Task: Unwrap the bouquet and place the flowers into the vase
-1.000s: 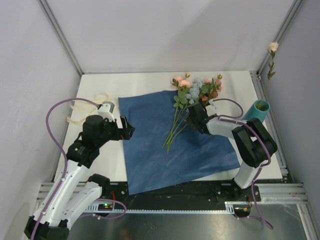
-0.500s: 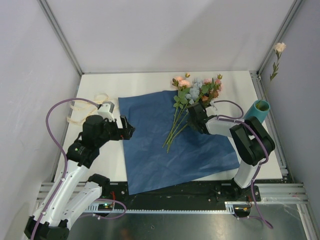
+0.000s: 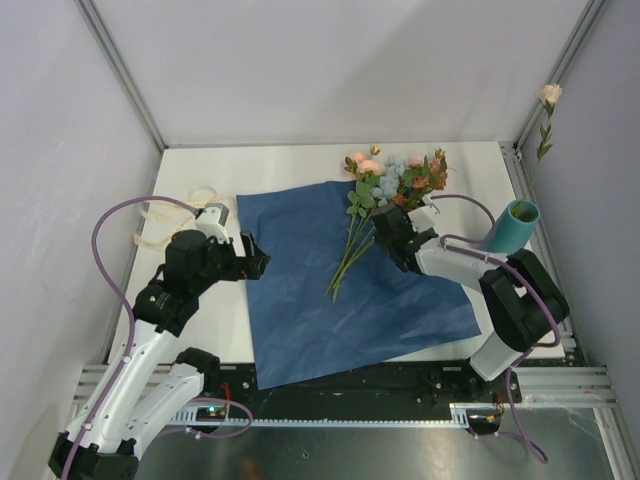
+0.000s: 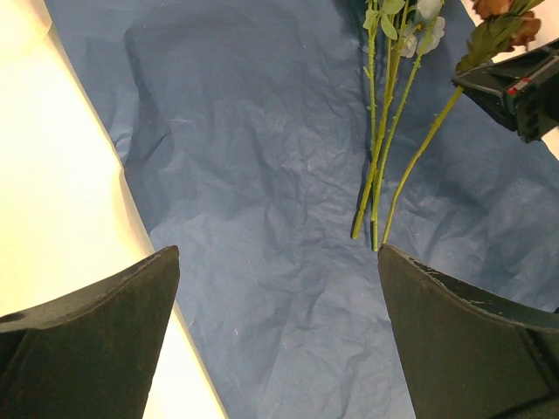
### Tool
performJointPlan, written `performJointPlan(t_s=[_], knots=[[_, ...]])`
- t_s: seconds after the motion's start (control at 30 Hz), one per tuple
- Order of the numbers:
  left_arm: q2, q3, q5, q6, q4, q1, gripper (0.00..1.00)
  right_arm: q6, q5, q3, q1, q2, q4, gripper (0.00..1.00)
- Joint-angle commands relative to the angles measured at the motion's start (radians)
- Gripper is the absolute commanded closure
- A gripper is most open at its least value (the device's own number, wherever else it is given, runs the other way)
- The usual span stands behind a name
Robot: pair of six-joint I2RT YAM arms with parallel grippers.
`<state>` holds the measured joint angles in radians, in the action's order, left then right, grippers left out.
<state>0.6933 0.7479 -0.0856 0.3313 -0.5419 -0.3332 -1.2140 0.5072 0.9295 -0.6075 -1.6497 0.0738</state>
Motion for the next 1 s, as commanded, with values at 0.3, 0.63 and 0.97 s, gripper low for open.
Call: performJointPlan(t_s=[0.3,0.63,0.97], knots=[[-0.011,-0.005,-0.013,-0.018,0.010,0.008,0.00,0.242,0.326,-0.003,-0.096,0.281,0.019,1.00],[-0.004,-0.005,-0.012,-0.018,0.010,0.007,0.00,0.790,0.245,-0.002,-0.101,0.584,-0.232,1.00],[-0.001,-0.005,-0.006,-0.019,0.010,0.008,0.00,1.415,0.007,-0.031,0.078,0.765,-0.536,1.00]])
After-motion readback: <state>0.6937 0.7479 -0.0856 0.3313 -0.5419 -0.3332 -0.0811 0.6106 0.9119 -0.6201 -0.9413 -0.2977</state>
